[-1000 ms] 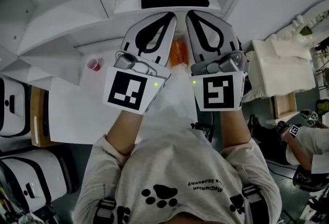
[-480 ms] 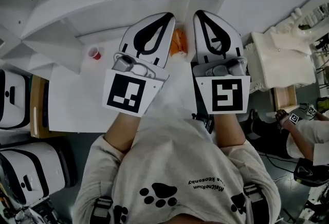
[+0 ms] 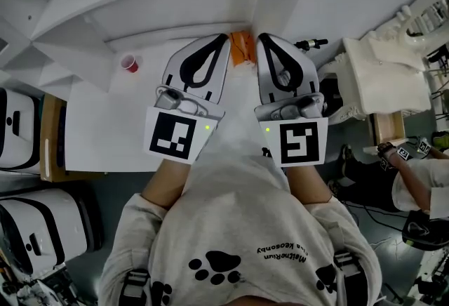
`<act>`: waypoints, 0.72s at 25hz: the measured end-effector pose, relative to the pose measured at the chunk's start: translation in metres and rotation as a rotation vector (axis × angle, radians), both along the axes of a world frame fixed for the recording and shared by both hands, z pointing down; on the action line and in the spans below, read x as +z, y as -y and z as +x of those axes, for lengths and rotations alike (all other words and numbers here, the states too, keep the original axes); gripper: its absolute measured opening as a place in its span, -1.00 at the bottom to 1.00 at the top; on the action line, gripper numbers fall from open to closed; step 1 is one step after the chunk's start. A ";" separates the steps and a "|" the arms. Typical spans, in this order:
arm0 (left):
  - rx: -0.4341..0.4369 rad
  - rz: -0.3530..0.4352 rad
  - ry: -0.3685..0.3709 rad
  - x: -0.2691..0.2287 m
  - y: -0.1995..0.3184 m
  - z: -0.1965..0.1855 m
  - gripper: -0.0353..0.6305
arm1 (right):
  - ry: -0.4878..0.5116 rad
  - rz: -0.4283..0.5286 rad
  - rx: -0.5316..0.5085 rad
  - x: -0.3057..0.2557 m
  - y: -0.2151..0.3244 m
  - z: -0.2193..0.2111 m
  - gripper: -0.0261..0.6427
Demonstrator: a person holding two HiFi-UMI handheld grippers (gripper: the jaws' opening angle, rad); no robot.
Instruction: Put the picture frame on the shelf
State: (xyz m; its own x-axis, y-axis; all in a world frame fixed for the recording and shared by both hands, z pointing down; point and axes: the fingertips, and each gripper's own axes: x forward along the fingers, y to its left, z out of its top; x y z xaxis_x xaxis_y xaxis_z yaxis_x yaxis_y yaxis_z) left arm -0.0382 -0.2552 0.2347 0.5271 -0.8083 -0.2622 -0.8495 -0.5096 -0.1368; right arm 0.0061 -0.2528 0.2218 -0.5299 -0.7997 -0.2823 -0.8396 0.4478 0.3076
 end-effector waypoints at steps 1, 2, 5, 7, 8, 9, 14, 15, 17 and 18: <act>-0.003 -0.007 -0.003 0.003 -0.003 -0.001 -0.84 | 0.003 -0.009 0.000 0.005 -0.003 -0.001 -0.82; -0.004 -0.013 -0.006 0.006 -0.005 -0.002 -0.84 | 0.008 -0.016 0.000 0.009 -0.006 -0.001 -0.82; -0.009 -0.026 -0.015 0.014 -0.015 -0.005 -0.84 | 0.023 -0.036 0.002 0.020 -0.016 -0.002 -0.82; -0.023 -0.026 -0.008 0.019 -0.022 -0.008 -0.84 | 0.027 -0.048 0.006 0.027 -0.022 -0.003 -0.82; -0.032 -0.022 0.000 0.022 -0.024 -0.009 -0.84 | 0.029 -0.051 0.009 0.031 -0.025 -0.002 -0.82; -0.041 -0.021 0.006 0.026 -0.026 -0.009 -0.84 | 0.033 -0.052 0.011 0.033 -0.027 -0.001 -0.82; -0.045 -0.053 0.000 0.045 -0.034 -0.011 -0.84 | 0.032 -0.068 0.015 0.054 -0.035 -0.001 -0.82; -0.046 -0.058 0.000 0.049 -0.036 -0.011 -0.84 | 0.031 -0.075 0.015 0.058 -0.037 0.000 -0.82; -0.055 -0.067 -0.002 0.058 -0.040 -0.011 -0.84 | 0.032 -0.079 0.014 0.065 -0.040 0.000 -0.82; -0.060 -0.073 -0.004 0.063 -0.041 -0.012 -0.84 | 0.035 -0.080 0.012 0.068 -0.042 0.000 -0.82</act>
